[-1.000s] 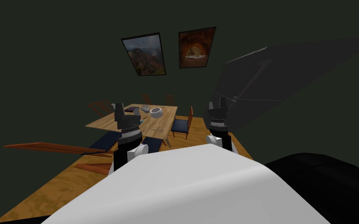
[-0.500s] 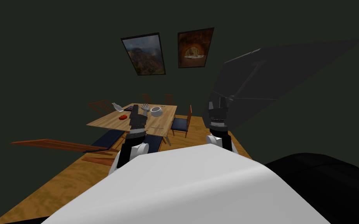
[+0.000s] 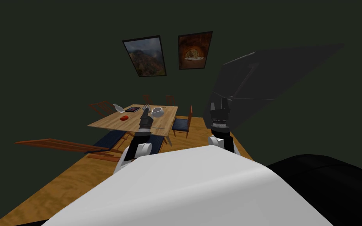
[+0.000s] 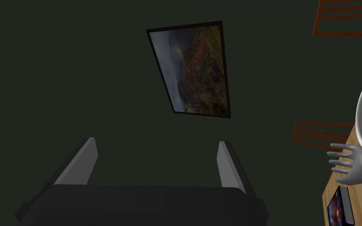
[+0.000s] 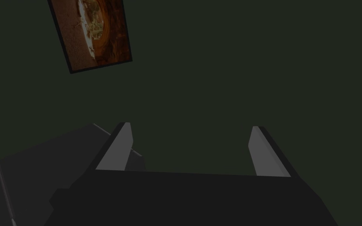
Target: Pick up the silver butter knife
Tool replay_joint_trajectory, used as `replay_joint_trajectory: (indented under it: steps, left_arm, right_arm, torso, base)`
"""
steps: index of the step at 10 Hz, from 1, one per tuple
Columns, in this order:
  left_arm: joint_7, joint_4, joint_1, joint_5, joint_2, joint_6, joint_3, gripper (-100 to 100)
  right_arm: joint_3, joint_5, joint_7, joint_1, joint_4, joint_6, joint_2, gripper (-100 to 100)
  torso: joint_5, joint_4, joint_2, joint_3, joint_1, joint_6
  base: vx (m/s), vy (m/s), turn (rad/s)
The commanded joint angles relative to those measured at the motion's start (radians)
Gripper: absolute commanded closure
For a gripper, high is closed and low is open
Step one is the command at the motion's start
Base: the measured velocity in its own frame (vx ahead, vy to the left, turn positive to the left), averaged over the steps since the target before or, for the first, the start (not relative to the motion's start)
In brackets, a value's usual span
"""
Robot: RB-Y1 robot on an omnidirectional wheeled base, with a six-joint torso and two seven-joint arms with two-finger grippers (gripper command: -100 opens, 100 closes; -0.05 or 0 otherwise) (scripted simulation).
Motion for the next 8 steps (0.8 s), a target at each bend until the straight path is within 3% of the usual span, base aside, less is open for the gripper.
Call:
replay_joint_trajectory:
  steps: [1,6,7,8]
  left_arm:
    - [0.003,0.007,-0.003,0.0,0.009,0.039,-0.001,-100]
    - [0.004,0.109,-0.06,-0.008,0.043,0.175,-0.02,-100]
    - [0.004,0.109,-0.06,-0.008,0.043,0.198,-0.02,-100]
    - [0.004,0.148,-0.082,-0.011,0.054,0.227,-0.025,-100]
  right_arm:
    - [0.0,0.0,0.0,0.0,0.0,0.0,0.0,0]
    - [0.0,0.0,0.0,0.0,0.0,0.0,0.0,0]
    - [0.0,0.0,0.0,0.0,0.0,0.0,0.0,0]
    - [0.0,0.0,0.0,0.0,0.0,0.0,0.0,0]
  torso:
    - [0.0,0.0,0.0,0.0,0.0,0.0]
    - [0.0,0.0,-0.001,0.0,-0.001,0.0]
    - [0.0,0.0,-0.001,0.0,-0.001,0.0]
    - [0.0,0.0,-0.001,0.0,-0.001,0.0]
  base:
    - [-0.038,0.004,-0.016]
    - [-0.043,-0.011,-0.027]
    - [-0.032,-0.009,-0.022]
    - [-0.034,-0.012,-0.04]
